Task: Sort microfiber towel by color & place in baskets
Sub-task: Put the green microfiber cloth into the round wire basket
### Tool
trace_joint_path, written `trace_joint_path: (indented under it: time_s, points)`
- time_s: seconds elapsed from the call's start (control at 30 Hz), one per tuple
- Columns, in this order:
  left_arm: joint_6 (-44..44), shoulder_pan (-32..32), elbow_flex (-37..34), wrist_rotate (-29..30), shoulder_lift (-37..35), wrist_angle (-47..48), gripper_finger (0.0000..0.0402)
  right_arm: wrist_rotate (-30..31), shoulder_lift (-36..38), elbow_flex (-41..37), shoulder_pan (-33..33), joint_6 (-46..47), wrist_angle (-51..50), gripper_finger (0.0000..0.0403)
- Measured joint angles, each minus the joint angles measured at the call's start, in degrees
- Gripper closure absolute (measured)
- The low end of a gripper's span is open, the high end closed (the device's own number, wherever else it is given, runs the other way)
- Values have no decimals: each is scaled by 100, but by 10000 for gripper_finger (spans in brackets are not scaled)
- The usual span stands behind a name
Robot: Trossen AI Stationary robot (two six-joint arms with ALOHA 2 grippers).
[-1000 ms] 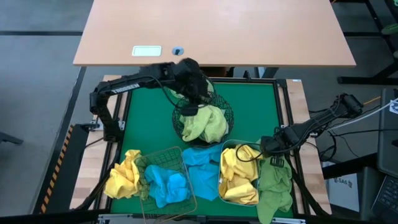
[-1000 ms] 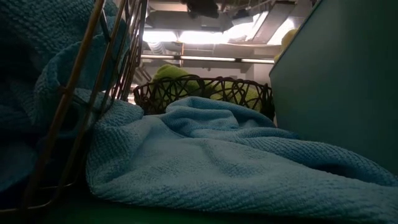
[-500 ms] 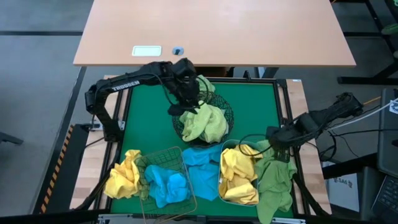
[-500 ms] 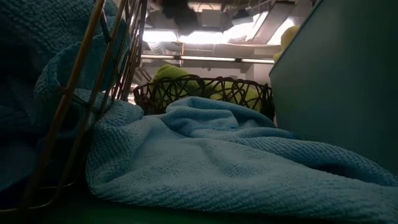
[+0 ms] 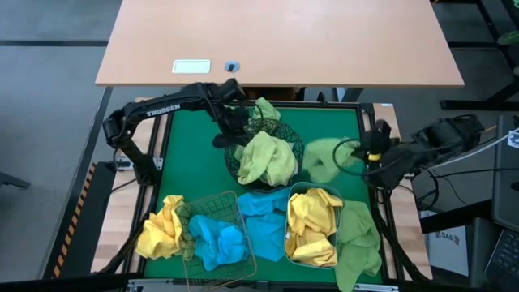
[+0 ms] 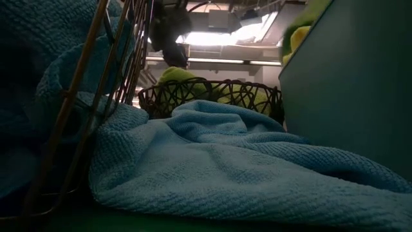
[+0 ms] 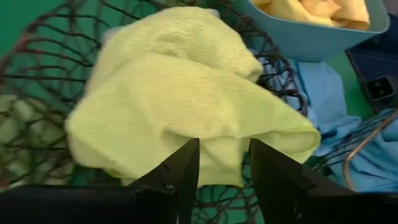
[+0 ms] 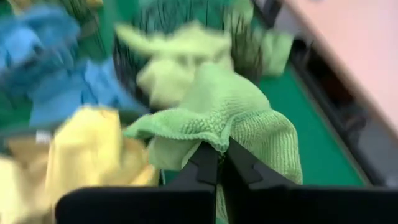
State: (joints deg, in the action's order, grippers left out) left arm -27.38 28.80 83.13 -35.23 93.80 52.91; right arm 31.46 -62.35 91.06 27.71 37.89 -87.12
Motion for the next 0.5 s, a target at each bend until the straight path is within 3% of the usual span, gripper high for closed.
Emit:
trace_joint_path:
  time_s: [0.33,0.5]
  points:
    - [-21,560,-20,402,-204,-548,269,985,-69,123,-15,-2153,2707,401]
    - [-13,749,-20,794,-201,-728,269,878,-198,123,-369,-3326,4138,401]
